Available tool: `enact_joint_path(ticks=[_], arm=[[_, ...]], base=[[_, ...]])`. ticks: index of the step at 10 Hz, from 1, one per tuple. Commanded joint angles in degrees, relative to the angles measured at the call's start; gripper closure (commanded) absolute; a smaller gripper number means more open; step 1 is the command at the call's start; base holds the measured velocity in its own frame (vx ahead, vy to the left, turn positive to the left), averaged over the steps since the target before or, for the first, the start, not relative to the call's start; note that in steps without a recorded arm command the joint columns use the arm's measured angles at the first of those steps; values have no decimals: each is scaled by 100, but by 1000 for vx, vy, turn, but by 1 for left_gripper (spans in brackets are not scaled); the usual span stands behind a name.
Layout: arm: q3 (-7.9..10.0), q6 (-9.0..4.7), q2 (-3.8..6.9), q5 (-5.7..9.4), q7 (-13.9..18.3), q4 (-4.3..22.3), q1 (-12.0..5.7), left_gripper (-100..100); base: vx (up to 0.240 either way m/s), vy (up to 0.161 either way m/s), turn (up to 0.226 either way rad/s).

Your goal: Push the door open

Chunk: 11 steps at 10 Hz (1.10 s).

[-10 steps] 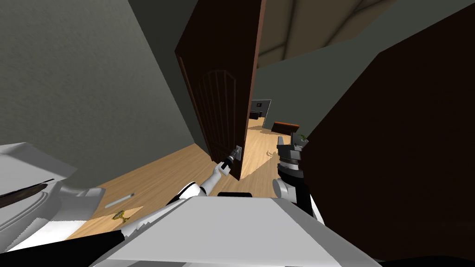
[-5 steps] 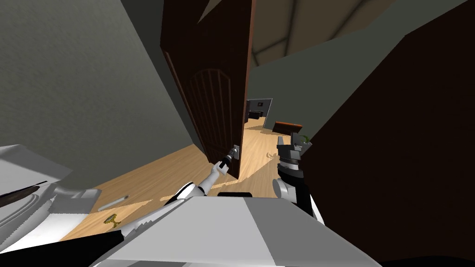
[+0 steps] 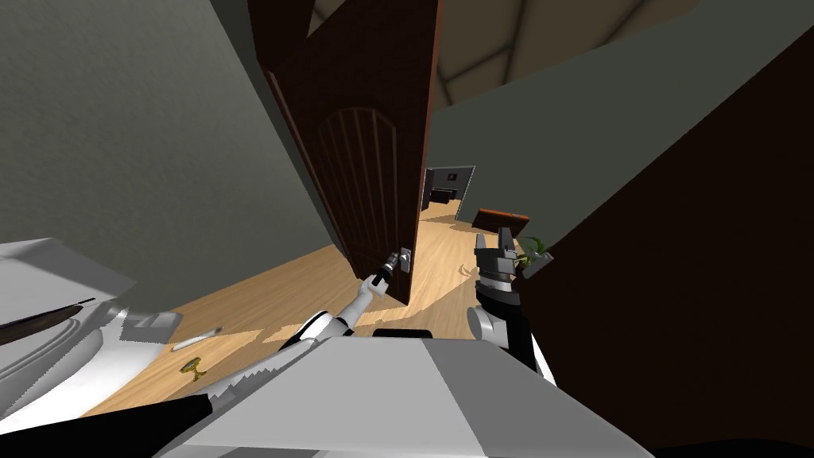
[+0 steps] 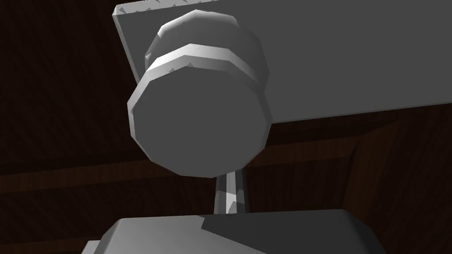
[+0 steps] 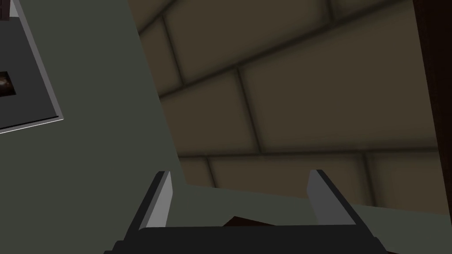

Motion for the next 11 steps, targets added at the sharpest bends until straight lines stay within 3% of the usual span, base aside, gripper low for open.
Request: enact_joint_path(ticks=[1,4,8,11], arm=[[-26,2,11,0,27,-1,5,-100],[-80,18,-2,7,80,-26,13,-100],[-170,43,-177,20,169,-67,25,-100],[-129,-16,-60,27,148,3,1,-100]], base=[[-167,47,-12],[-189,70,-1],[-214,52,4],[70,-38,-18]])
